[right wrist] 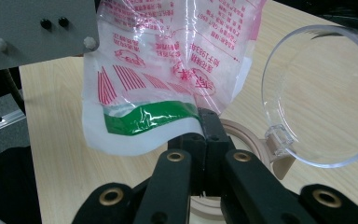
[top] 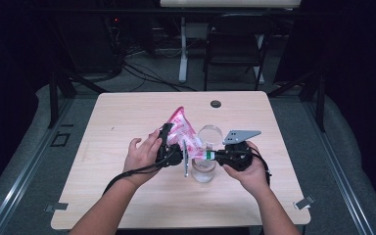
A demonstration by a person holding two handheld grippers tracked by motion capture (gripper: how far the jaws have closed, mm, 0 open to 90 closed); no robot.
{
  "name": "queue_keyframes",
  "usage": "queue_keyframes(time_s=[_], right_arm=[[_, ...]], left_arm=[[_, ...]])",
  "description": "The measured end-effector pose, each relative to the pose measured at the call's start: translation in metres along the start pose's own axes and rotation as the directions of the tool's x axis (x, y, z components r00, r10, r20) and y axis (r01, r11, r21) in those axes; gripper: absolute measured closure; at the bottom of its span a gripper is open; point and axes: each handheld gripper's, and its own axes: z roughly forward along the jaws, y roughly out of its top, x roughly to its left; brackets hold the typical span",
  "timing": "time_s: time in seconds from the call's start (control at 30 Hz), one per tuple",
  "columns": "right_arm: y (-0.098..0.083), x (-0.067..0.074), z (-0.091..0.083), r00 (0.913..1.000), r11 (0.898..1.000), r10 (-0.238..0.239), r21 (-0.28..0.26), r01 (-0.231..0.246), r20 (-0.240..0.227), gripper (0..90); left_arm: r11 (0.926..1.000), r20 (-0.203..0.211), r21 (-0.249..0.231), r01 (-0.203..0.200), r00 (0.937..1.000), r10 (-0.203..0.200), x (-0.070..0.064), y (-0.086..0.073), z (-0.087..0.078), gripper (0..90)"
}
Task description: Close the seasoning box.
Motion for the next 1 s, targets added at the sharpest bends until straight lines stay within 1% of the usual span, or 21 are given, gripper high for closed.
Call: queue_keyframes(time_s=[0.27, 0.3, 0.47, 0.5, 0.63, 0.73, 0.93, 1.0], right_arm=[[-0.0006, -0.0005, 0.0002, 1.0000, 1.000, -0.002, 0.004, 0.002, 0.001, 90.0], [-0.0007, -0.0007, 0.0001, 1.0000, 1.000, -0.001, 0.003, 0.001, 0.001, 90.0], [-0.0009, -0.0013, -0.0004, 1.0000, 1.000, 0.000, 0.001, 0.000, 0.002, 90.0], [-0.0011, -0.0014, -0.0005, 1.0000, 1.000, 0.000, 0.000, 0.000, 0.002, 90.0], [-0.0018, -0.0020, -0.0007, 1.0000, 1.000, 0.001, 0.006, -0.001, 0.004, 90.0], [-0.0026, -0.0028, -0.0003, 1.0000, 1.000, 0.004, 0.007, -0.004, 0.004, 90.0], [-0.0030, -0.0026, 0.0005, 0.9999, 1.000, 0.000, 0.017, 0.000, 0.011, 90.0], [-0.0030, -0.0026, 0.0005, 0.9999, 1.000, 0.000, 0.018, 0.000, 0.012, 90.0]], left_arm=[[0.9998, 0.001, 0.005, -0.021, 0.9998, 0.021, 0.0013, 0.0017, -0.0012, 58.2], [0.9996, -0.002, 0.001, -0.027, 0.9996, 0.027, 0.0019, 0.0020, -0.0010, 58.3], [0.9995, -0.009, 0.000, -0.031, 0.9995, 0.031, 0.0022, 0.0033, -0.0015, 58.3], [0.9995, -0.015, -0.004, -0.031, 0.9994, 0.031, 0.0019, 0.0036, -0.0015, 58.3], [0.9990, -0.024, -0.002, -0.044, 0.9988, 0.044, 0.0021, 0.0047, -0.0022, 58.3], [0.9989, -0.030, -0.004, -0.046, 0.9985, 0.046, 0.0021, 0.0052, -0.0022, 58.3], [0.9990, -0.023, 0.001, -0.045, 0.9987, 0.045, 0.0018, 0.0055, -0.0021, 58.3], [0.9989, -0.029, -0.004, -0.046, 0.9985, 0.046, 0.0015, 0.0054, -0.0017, 58.3]])
